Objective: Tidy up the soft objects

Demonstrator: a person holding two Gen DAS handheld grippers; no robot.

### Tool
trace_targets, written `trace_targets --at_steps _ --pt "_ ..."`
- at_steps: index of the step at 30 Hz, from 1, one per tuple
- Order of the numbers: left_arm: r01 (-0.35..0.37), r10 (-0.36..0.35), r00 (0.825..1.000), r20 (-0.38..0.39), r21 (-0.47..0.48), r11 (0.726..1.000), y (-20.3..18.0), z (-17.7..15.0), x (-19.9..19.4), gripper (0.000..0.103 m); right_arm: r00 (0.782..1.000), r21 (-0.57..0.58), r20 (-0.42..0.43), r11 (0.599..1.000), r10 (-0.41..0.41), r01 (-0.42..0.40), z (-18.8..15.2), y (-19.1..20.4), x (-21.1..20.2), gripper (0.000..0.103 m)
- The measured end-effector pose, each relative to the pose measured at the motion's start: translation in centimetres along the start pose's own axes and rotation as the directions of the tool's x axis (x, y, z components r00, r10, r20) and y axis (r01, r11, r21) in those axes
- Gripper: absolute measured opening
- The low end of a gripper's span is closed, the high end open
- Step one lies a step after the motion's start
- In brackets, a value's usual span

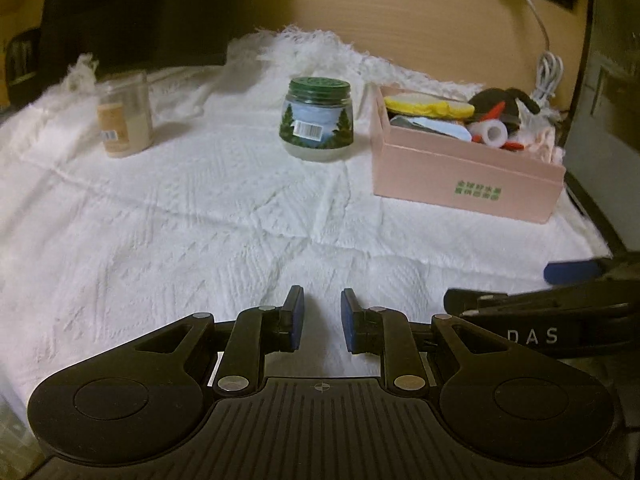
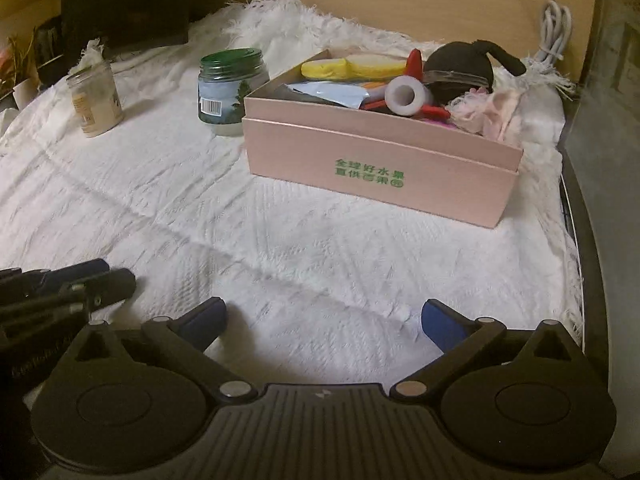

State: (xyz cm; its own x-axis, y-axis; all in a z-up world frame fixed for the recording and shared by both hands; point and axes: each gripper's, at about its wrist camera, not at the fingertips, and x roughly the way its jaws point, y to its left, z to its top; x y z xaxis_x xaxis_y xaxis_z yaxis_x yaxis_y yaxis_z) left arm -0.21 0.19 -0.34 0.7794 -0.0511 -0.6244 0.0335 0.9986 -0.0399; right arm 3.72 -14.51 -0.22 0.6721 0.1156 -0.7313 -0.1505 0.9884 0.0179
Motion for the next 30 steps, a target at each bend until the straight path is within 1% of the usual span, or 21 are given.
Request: trace_targets --at_steps 4,7,11,16,30 --pt "-0.039 0.039 0.999 0.007 0.009 0.999 -0.8 -0.2 -0.1 0.023 0.999 -0.018 0.037 1.000 0.019 -0.018 -0.4 -0.3 -0.1 0.103" --pt "-0.051 0.050 0.998 0.026 0.022 0.998 -1.0 -0.7 -0.4 0.023 0.997 -0.024 0.073 0.999 0.027 -0.026 -1.0 -0.5 -0.2 0.103" --pt "-0.047 0.047 0.999 0.025 0.001 0.999 -0.9 -0.8 -0.6 0.023 0.994 -0.020 0.106 1.000 0.018 -0.016 -1.4 -0.2 -0.3 0.103" --pt "-0.044 0.044 0.999 0.022 0.005 0.999 -0.8 -0.9 -0.8 0.022 0.994 -0.014 0.106 1.000 0.029 -0.027 -1.4 -0.5 -0.3 0.103" --pt "-0.041 0.042 0.999 0.018 -0.013 0.999 -0.7 -1.0 -0.9 0.023 0.994 -0.013 0.107 1.000 0.027 -0.025 -1.4 -0.4 -0.3 0.103"
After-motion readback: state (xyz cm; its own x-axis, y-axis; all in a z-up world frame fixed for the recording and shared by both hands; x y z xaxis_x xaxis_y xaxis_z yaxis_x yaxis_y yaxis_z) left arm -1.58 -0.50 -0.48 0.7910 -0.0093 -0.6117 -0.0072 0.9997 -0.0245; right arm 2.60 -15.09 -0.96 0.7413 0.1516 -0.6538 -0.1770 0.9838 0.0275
